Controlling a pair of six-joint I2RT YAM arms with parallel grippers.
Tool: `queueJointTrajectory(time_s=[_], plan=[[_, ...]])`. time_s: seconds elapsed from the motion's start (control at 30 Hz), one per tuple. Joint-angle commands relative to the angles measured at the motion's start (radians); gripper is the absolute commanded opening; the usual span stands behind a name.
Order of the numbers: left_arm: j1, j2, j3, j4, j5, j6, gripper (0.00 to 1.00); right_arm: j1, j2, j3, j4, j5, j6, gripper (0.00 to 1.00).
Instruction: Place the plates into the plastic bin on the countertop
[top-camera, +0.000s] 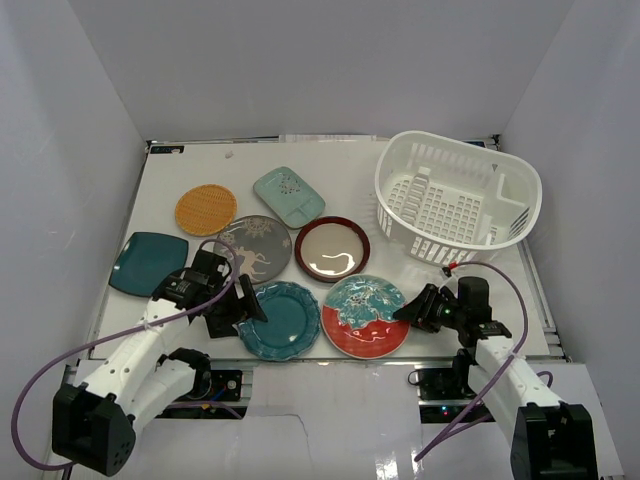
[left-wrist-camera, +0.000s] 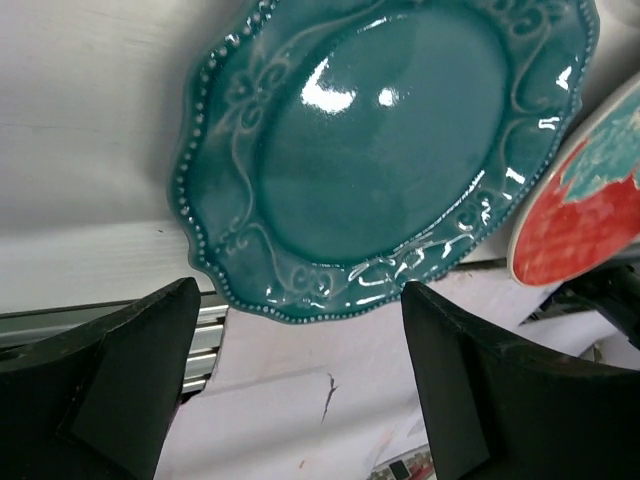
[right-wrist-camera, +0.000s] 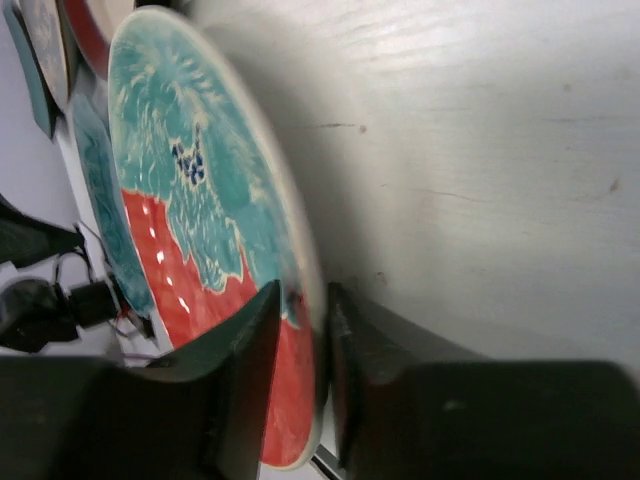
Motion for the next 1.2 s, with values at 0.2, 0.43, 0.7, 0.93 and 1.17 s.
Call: queueJointTrajectory(time_s=[0.2, 0.43, 0.7, 0.93, 1.17], plan=[[-0.004, 0.050, 0.024, 0.026, -0.085, -0.031, 0.93, 0.009, -0.205, 0.048, -0.219, 0.015, -0.030, 0.08], [-0.004, 0.080, 0.037, 0.030, -0.084, -0.011, 0.93, 0.027, -0.259, 0.503, -0.340, -0.129, -0.030, 0.08], [-0.007, -0.035, 0.206, 0.090, -0.048, 0.096, 0.93, 0.027, -0.100, 0.800, -0.003, -0.116, 0.130, 0.08], [-0.007, -0.206, 0.140, 0.401, 0.149, 0.169, 0.92, -0.010, 0.166, 1.028, -0.001, 0.275, -0.076, 0.08], [-0.008, -0.199, 0.083, 0.532, 0.102, 0.166, 0.92, -0.213, 0.406, 1.071, 0.002, 0.428, -0.153, 0.08]])
